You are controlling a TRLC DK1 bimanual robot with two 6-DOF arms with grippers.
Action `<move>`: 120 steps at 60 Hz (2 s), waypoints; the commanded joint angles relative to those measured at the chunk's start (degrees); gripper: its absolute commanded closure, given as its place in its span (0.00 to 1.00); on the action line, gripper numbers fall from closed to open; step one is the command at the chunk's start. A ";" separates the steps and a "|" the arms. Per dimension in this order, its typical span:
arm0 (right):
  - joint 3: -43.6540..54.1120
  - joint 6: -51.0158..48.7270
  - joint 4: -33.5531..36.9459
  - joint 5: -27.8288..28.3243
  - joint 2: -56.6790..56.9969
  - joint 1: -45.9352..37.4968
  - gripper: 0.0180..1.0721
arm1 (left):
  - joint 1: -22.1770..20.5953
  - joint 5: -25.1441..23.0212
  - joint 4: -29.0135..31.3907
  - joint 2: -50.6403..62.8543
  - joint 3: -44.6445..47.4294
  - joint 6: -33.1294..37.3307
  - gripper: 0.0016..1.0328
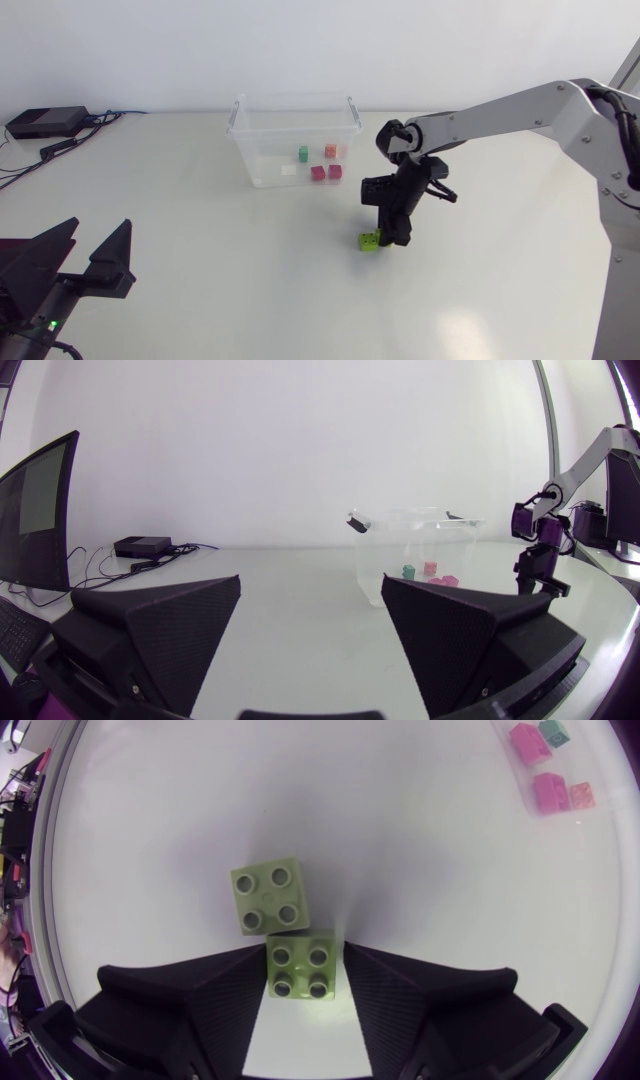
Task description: Place the duplo bricks in the container
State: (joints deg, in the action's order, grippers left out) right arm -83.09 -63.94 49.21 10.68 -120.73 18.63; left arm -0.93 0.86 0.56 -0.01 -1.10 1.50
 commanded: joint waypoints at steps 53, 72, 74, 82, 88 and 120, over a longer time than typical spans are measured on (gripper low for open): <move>3.20 1.89 1.50 0.13 7.35 7.29 0.73 | -0.13 -0.25 0.06 -0.60 1.02 -0.62 0.04; 5.13 1.01 -1.40 -1.27 4.89 6.06 0.72 | -0.13 -0.25 0.06 -0.60 1.02 -0.62 0.04; 5.13 0.92 -1.40 -1.27 4.80 5.98 0.72 | -0.04 -0.25 0.06 -0.60 1.02 -0.62 0.04; 5.66 0.92 -2.19 -1.45 4.54 6.06 0.64 | -0.04 -0.25 0.06 -0.60 1.02 -0.62 0.04; 5.31 0.92 -2.72 -1.80 4.54 5.98 0.64 | -0.13 -0.25 0.06 -0.60 1.02 -0.62 0.04; 6.89 0.92 -4.65 -3.56 2.87 6.68 0.05 | -0.04 -0.25 0.06 -0.60 1.02 -0.62 0.04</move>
State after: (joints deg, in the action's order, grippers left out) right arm -78.06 -62.02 45.19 7.57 -115.44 25.04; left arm -0.93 0.86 0.56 -0.01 -1.10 1.50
